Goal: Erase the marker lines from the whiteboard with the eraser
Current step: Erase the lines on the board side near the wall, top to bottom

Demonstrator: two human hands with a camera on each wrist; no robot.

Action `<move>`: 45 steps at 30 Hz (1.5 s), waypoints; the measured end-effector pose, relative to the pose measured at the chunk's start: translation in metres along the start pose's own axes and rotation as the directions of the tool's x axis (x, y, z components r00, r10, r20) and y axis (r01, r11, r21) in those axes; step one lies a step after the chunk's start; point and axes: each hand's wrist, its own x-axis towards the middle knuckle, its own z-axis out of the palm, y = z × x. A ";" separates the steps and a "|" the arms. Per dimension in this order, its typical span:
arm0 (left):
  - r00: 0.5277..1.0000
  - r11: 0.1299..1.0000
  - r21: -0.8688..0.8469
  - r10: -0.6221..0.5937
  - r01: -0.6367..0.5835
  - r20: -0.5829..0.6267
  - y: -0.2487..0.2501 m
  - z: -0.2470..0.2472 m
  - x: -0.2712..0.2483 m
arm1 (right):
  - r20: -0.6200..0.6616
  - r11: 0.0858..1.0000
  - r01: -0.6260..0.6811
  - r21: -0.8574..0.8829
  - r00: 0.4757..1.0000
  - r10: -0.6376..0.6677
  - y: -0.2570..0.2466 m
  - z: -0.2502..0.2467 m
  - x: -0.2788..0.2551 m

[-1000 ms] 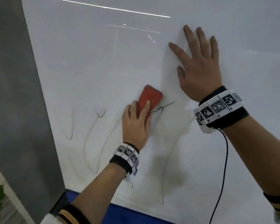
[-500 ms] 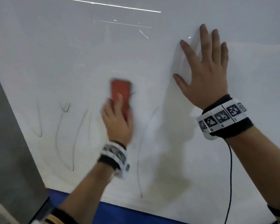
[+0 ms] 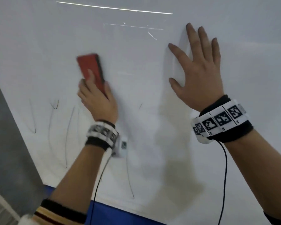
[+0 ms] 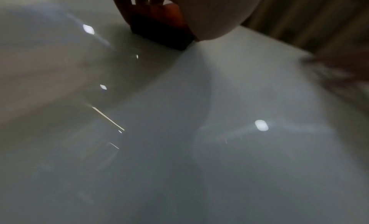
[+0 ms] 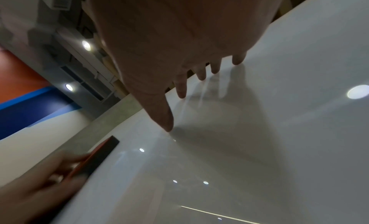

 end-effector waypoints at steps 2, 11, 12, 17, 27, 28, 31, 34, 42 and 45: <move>0.963 0.973 -0.022 0.231 -0.230 0.136 0.003 -0.004 -0.092 | 0.008 1.000 0.021 0.011 1.000 -0.021 0.003 0.003 -0.001; 0.830 0.861 -0.106 0.507 -0.497 0.232 -0.015 -0.017 -0.103 | 0.024 0.997 0.079 0.000 0.997 -0.079 0.014 0.004 -0.003; 0.892 0.910 -0.089 0.415 -0.405 0.179 -0.014 -0.015 -0.076 | 0.020 0.997 0.072 0.004 0.997 -0.072 0.014 0.004 -0.004; 0.994 0.991 -0.086 0.102 -0.097 0.049 -0.019 -0.013 -0.027 | 0.002 0.999 0.043 0.009 0.999 -0.043 0.007 0.006 -0.006; 0.819 0.894 -0.161 0.447 -0.417 0.359 -0.082 -0.038 -0.167 | 0.038 0.999 -0.039 -0.021 0.998 0.040 -0.027 0.026 -0.030; 0.878 0.934 -0.123 0.357 -0.335 0.320 -0.086 -0.036 -0.148 | 0.036 0.999 -0.029 -0.020 0.999 0.030 -0.025 0.028 -0.032; 0.988 0.999 -0.033 -0.028 0.033 0.155 -0.098 -0.030 -0.076 | 0.032 1.000 -0.020 -0.007 0.999 0.020 -0.021 0.028 -0.035; 0.978 0.978 -0.066 -0.194 0.199 0.082 -0.097 -0.026 -0.043 | 0.040 1.000 -0.013 -0.010 0.999 0.013 -0.021 0.028 -0.037; 0.910 0.980 -0.196 0.094 -0.014 0.405 -0.060 -0.046 -0.222 | 0.035 0.999 -0.039 0.001 0.999 0.039 -0.027 0.031 -0.041; 0.918 0.988 -0.145 0.110 -0.058 0.380 -0.089 -0.042 -0.182 | 0.026 0.999 -0.036 0.007 0.999 0.035 -0.026 0.033 -0.042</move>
